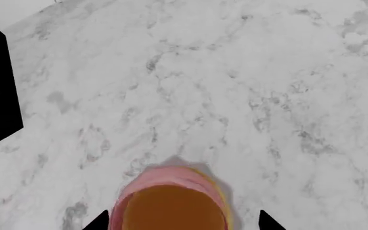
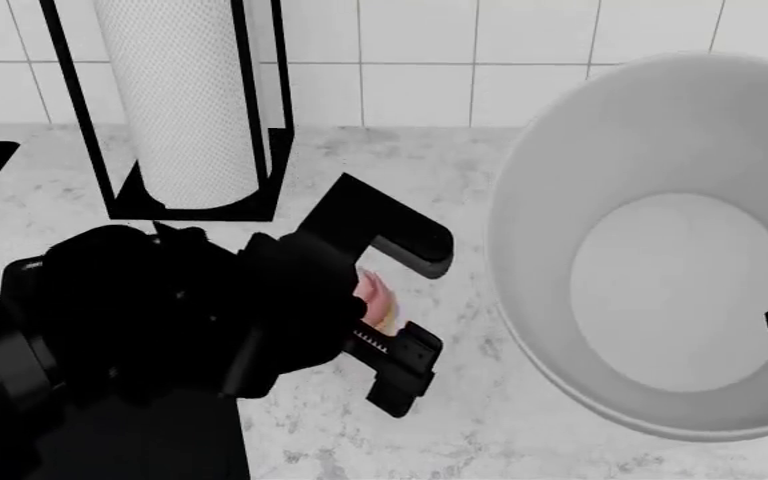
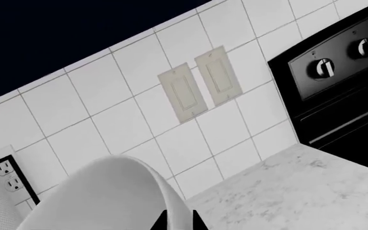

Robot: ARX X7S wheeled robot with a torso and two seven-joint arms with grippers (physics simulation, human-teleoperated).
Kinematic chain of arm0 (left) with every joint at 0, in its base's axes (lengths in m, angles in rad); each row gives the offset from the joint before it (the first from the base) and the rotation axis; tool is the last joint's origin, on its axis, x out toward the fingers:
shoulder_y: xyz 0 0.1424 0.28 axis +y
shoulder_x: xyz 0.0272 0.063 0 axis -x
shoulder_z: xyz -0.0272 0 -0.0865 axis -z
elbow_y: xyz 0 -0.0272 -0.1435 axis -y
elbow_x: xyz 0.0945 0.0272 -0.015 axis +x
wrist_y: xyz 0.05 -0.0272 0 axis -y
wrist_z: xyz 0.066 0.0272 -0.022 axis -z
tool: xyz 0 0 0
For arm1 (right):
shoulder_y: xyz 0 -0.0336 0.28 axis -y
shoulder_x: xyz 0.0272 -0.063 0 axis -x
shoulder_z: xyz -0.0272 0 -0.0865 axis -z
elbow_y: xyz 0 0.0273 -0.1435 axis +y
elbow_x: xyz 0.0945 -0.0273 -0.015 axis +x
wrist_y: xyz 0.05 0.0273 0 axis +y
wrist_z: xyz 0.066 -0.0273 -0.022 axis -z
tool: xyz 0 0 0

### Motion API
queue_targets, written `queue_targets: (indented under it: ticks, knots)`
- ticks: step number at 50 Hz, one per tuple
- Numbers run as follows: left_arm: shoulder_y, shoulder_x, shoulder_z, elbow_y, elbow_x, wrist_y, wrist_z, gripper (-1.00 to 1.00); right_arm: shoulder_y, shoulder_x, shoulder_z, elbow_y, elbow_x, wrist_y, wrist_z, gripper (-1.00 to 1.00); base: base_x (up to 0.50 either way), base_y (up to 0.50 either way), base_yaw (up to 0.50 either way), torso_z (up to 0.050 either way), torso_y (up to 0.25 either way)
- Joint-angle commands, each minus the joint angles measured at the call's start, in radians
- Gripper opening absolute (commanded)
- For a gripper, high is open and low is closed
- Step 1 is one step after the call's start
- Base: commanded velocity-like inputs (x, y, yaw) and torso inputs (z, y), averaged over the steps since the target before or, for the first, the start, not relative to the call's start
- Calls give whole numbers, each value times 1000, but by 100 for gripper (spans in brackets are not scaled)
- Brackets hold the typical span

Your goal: Move the fresh-baked cupcake off the tray onto the counter, and place the bowl used for mixing into the sink.

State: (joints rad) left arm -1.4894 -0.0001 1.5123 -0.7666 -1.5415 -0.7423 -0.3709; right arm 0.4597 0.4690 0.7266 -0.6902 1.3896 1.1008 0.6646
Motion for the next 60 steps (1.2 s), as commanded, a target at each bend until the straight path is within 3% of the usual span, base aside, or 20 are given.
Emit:
queue_targets:
  ticks: [1,4,13,30,35,37,40,42,45,47,52,55,60]
  knots:
    - [8,0,50,20,-100,16,-13,100,3,8,15,-14,12,-8,6,-100,0,0,0,0,0]
    - [-25,-53,13,151,-130,18,-82,100,1,5,9,-10,2,-11,-1,-100,0,0,0,0,0]
    - [-183,-337,-196,743,-294,55,-428,100,-7,7,8,-11,3,-16,-6,-100,0,0,0,0,0]
    - [-412,-711,-494,1314,-540,163,-823,100,-2,13,-13,-31,25,-13,21,-100,0,0,0,0,0]
    - [-381,-947,-547,1470,-513,205,-974,100,2,13,-34,-33,29,-8,20,-100,0,0,0,0,0]
    - [-376,-1000,-547,1500,-487,195,-1016,100,7,14,-42,-33,25,-8,23,-100,0,0,0,0,0]
    - [-381,-1152,-567,1599,-413,186,-1167,100,22,18,-56,-37,37,-4,39,-100,0,0,0,0,0]
    - [-389,-1243,-589,1664,-428,213,-1193,100,30,18,-68,-39,40,-1,48,-100,0,0,0,0,0]
    - [-588,-1439,-431,1797,-389,244,-1200,100,38,23,-82,-47,42,3,52,-100,0,0,0,0,0]
    - [-619,-1506,-447,1814,-410,271,-1200,100,39,25,-91,-52,40,6,49,-100,0,0,0,0,0]
    - [-504,-1529,-597,1814,-413,304,-1199,100,41,42,-126,-103,-16,17,47,-100,0,30,0,0,0]
    - [-292,-1518,-603,1814,-262,403,-1194,100,44,38,-137,-115,-9,17,49,-100,1,491,0,0,0]
    - [-165,-1540,-682,1814,-212,470,-1162,100,65,49,-147,-129,27,22,85,-100,1,500,0,0,0]
